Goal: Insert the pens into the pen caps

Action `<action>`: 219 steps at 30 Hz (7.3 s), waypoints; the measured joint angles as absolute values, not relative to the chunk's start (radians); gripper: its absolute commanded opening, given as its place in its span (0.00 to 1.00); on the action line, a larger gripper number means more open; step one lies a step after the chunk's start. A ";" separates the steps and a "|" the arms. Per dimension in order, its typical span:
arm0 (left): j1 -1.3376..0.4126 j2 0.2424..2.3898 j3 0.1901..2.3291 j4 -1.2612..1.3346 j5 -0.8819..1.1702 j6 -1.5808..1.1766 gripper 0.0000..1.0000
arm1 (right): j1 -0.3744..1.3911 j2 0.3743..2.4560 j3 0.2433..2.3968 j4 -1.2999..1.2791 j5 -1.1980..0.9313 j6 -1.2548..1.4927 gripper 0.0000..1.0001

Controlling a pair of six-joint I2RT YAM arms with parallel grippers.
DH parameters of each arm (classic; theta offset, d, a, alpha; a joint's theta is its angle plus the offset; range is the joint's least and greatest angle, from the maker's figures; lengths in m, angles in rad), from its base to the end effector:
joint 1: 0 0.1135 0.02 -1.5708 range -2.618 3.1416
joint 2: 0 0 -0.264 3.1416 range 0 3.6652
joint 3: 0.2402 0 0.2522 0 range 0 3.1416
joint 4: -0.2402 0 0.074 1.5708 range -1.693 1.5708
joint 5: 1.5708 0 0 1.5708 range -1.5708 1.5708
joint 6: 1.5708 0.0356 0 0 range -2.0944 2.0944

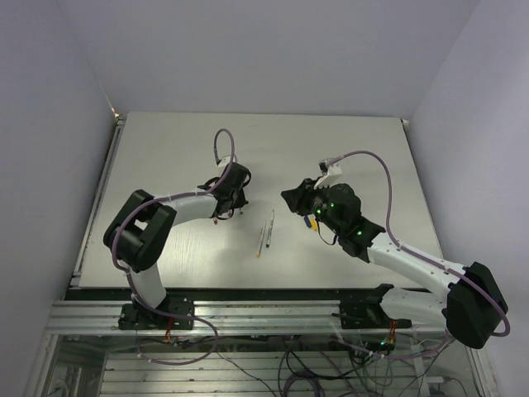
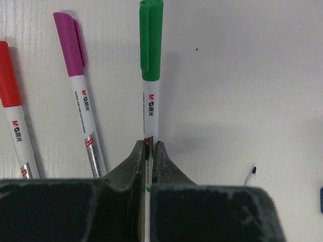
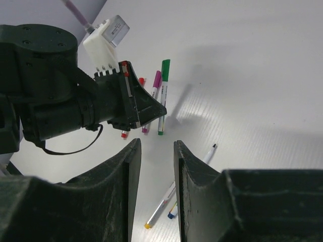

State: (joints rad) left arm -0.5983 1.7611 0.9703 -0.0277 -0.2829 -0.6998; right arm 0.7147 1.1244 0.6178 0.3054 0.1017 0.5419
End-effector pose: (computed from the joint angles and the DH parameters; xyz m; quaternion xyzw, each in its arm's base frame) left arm 0.3021 -0.1939 0.1618 -0.0984 0.9170 -0.1154 0.3690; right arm 0.1961 0.1654 0.2634 -0.0347 0.7734 0.3394 0.5342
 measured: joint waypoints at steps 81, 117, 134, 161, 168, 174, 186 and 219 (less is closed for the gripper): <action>-0.944 1.684 1.010 -0.400 -0.175 -0.478 0.44 | 0.542 1.000 0.513 0.010 0.273 0.722 0.25; -0.951 1.835 1.132 -0.487 -0.194 -0.450 0.09 | 0.537 1.029 0.496 0.055 0.250 0.723 0.25; -0.953 1.822 1.121 -0.478 -0.206 -0.447 0.07 | 0.528 1.133 0.516 -0.044 0.274 0.717 0.25; -0.953 1.670 1.073 -0.510 -0.197 -0.465 0.07 | 0.524 1.379 0.635 -0.111 0.261 0.649 0.24; -0.953 1.662 1.067 -0.506 -0.195 -0.466 0.07 | 0.524 1.437 0.656 -0.110 0.261 0.632 0.23; -0.953 1.662 1.058 -0.505 -0.191 -0.469 0.07 | 0.523 1.461 0.662 -0.110 0.258 0.620 0.23; -0.953 1.663 1.057 -0.503 -0.187 -0.471 0.07 | 0.523 1.510 0.675 -0.101 0.242 0.607 0.22; -0.953 1.658 1.057 -0.496 -0.180 -0.470 0.07 | 0.522 1.417 0.708 -0.100 0.253 0.593 0.00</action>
State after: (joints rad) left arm -0.9527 1.6581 1.0569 -0.4961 -0.1799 -0.4702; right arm 0.5217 1.4174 0.7082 -0.1001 0.2527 0.5934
